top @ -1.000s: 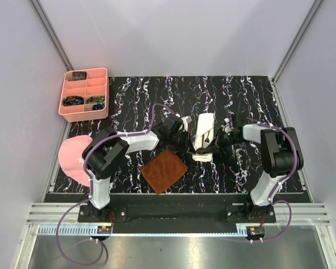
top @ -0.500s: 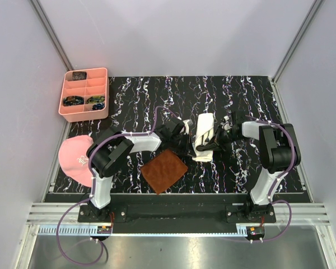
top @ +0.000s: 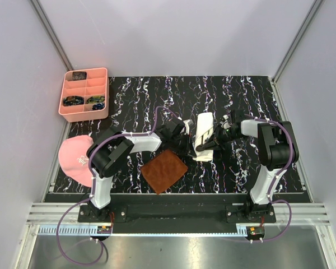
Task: Fold the napkin into a case and place the utensils inside
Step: Insert the spoon into the folded napkin, then reset both arms
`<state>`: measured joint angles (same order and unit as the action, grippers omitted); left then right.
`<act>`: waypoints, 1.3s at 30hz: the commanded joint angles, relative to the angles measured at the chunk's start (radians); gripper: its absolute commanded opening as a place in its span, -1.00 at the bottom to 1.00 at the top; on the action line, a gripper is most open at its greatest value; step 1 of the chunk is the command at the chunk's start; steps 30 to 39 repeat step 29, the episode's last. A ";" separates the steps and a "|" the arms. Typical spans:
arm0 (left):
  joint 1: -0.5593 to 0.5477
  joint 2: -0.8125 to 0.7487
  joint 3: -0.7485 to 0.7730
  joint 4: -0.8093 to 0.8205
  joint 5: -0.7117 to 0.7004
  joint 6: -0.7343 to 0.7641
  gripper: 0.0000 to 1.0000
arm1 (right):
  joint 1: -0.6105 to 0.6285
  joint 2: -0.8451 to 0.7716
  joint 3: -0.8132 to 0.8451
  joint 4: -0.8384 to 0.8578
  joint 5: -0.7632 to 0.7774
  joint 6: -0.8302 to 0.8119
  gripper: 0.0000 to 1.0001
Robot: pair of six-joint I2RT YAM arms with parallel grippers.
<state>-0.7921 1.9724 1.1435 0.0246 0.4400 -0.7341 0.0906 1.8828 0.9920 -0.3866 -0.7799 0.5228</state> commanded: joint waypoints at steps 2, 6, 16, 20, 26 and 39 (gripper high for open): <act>-0.007 -0.043 0.015 -0.003 0.005 0.025 -0.98 | -0.008 -0.063 0.059 -0.040 0.036 -0.033 -0.32; -0.007 -0.131 0.021 -0.023 -0.007 0.047 -0.71 | -0.006 -0.177 0.085 -0.139 0.068 -0.069 -0.03; -0.009 -0.473 -0.062 -0.115 -0.009 0.082 -0.01 | 0.000 -0.502 0.135 -0.376 0.310 -0.213 0.99; -0.009 -0.698 -0.186 -0.097 -0.038 0.068 0.34 | 0.003 -0.689 0.097 -0.367 0.419 -0.221 1.00; -0.009 -0.954 -0.316 -0.078 -0.135 0.050 0.48 | 0.005 -0.787 0.004 -0.243 0.213 -0.193 0.99; -0.009 -1.064 -0.335 -0.089 -0.141 0.045 0.51 | 0.003 -0.845 -0.050 -0.143 0.099 -0.130 1.00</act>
